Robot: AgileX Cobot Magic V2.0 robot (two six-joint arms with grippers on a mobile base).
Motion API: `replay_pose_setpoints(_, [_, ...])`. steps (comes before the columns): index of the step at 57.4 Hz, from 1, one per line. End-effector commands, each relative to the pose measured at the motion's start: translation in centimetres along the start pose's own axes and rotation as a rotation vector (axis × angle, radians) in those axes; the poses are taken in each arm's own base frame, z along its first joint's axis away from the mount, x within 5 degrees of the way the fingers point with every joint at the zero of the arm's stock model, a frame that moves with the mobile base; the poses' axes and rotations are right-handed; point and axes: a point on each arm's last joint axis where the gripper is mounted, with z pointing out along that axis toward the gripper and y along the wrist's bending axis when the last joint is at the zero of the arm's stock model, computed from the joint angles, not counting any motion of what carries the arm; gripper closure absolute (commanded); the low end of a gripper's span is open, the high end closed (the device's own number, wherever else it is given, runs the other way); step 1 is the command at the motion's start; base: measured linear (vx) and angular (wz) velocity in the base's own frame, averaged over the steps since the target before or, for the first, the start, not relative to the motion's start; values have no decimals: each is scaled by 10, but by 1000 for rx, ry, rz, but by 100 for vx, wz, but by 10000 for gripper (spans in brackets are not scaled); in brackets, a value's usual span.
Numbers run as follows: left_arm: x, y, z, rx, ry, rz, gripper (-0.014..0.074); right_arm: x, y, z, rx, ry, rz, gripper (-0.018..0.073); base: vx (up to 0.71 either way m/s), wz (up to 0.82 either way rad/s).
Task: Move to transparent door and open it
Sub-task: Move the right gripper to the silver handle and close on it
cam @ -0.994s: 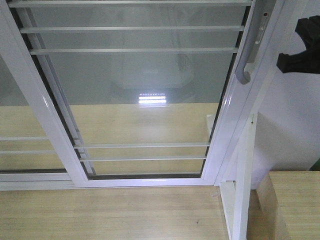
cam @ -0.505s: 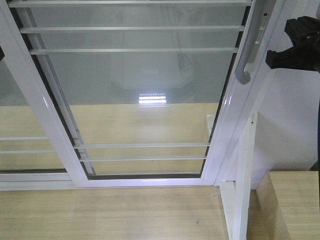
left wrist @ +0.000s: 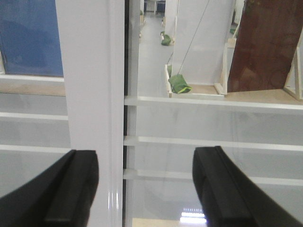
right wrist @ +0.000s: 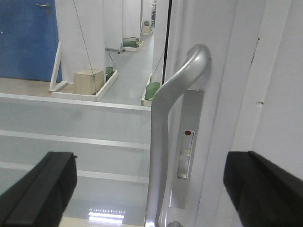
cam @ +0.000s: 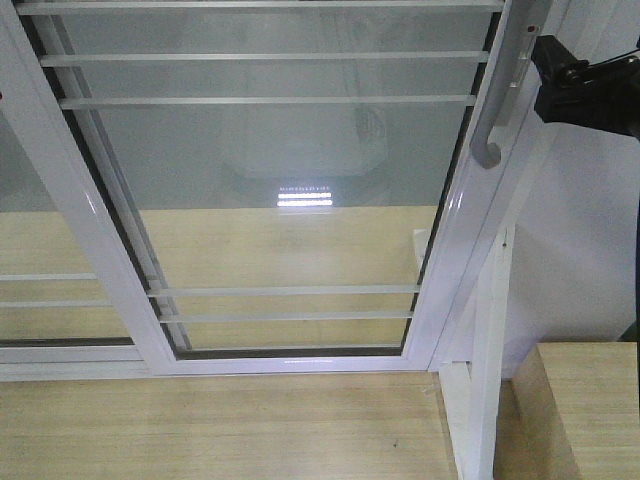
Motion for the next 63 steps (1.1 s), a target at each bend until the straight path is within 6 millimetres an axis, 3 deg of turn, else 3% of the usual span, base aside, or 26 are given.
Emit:
replay_pose_setpoints(1, [-25,-2,-4,4,-150,-18,27,-15,-3,8,34,-121,-6,-160,0,0])
replay_pose_setpoints(25, [-17,-2,-3,7,-61,-23,27,42,-4,74,113,-182,-39,-50,0,0])
replay_pose_setpoints(41, [-17,-2,-3,7,-61,-23,27,82,0,99,107,-196,-14,25,0,0])
replay_pose_setpoints(52, [-17,-2,-3,8,-61,-22,27,87,0,110,102,-200,-13,28,0,0])
replay_pose_setpoints(63, [-17,-2,-3,8,-59,-22,27,72,0,129,104,-227,-12,28,0,0])
